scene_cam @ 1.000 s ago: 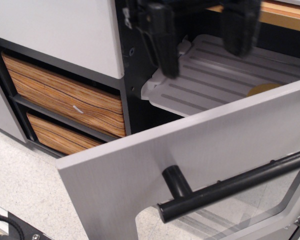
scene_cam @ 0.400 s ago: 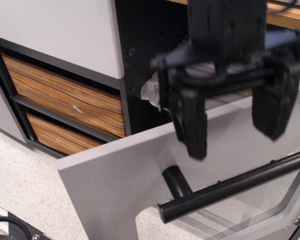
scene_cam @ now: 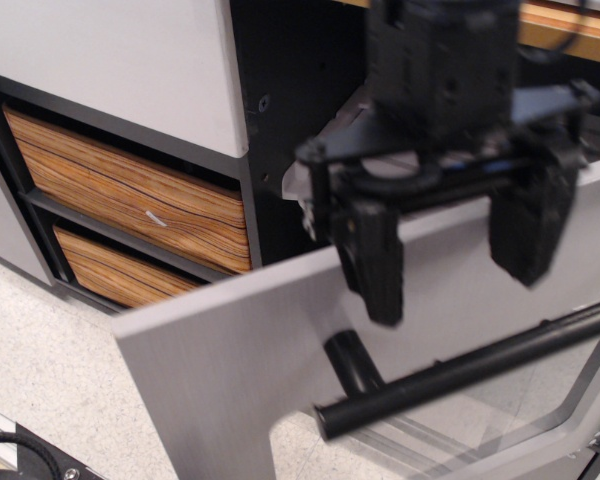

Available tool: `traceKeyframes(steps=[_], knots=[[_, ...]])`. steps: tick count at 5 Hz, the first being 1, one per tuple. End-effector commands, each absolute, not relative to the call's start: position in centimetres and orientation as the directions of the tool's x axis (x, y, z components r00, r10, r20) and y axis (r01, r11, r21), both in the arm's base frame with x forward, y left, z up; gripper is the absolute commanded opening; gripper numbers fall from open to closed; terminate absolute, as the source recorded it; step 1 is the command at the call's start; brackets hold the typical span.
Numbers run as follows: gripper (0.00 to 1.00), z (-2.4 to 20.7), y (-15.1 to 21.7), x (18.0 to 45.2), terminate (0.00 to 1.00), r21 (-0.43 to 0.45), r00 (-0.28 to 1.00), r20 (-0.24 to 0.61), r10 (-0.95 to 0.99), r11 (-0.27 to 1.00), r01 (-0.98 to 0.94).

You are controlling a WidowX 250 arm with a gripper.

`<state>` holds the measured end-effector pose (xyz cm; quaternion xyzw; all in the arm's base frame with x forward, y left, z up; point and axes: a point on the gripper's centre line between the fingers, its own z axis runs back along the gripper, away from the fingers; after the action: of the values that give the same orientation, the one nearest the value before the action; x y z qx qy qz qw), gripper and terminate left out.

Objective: Close oven

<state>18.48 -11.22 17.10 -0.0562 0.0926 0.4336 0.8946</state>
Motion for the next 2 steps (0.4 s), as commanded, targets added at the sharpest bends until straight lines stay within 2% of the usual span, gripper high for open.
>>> traceKeyframes(steps=[1,2], knots=[[1.0,19.4,-9.2,20.7,0.0,-0.112,0.632,-0.168,0.757,0.622,-0.775],[1.0,17.6,-9.8,19.7,0.0,-0.088,0.69,-0.173,0.703,0.687,-0.722]])
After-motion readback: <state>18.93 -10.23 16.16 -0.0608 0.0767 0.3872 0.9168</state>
